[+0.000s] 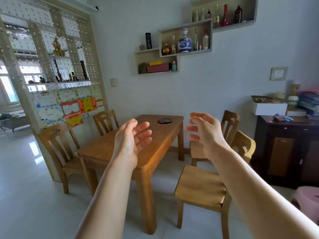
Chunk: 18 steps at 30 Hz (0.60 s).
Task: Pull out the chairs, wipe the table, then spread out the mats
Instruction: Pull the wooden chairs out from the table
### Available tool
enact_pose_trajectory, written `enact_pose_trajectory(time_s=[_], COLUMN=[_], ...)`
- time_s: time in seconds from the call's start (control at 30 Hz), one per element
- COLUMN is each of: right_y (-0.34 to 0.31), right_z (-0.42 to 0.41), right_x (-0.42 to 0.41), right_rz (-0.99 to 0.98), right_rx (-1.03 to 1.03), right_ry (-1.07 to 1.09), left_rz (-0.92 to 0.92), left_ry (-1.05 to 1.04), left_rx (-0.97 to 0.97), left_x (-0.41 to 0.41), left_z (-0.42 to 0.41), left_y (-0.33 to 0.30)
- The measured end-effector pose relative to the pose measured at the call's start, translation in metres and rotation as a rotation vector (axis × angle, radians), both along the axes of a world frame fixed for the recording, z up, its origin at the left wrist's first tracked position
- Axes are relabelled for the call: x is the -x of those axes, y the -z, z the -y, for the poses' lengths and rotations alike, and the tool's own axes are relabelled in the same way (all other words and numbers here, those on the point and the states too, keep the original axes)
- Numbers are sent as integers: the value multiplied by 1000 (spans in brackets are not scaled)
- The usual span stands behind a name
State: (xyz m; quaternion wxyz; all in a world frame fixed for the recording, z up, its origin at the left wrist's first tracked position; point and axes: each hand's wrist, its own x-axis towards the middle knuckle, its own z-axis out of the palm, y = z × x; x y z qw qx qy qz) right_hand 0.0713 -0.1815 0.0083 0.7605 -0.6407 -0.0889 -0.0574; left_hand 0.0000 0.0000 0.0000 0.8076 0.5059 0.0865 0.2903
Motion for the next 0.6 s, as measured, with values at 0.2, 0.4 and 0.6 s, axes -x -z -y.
enact_pose_trajectory(time_s=[0.2, 0.4, 0.6], right_y=[5, 20, 50], right_z=[95, 192, 263], right_x=[-54, -110, -167], right_rz=[-13, -38, -105], right_rx=[33, 75, 97], right_ry=[1, 15, 55], left_rz=[-36, -73, -178], left_ry=[19, 14, 48], left_rx=[110, 156, 158], left_x=[-58, -112, -166], left_z=[100, 188, 265], left_y=[17, 44, 75])
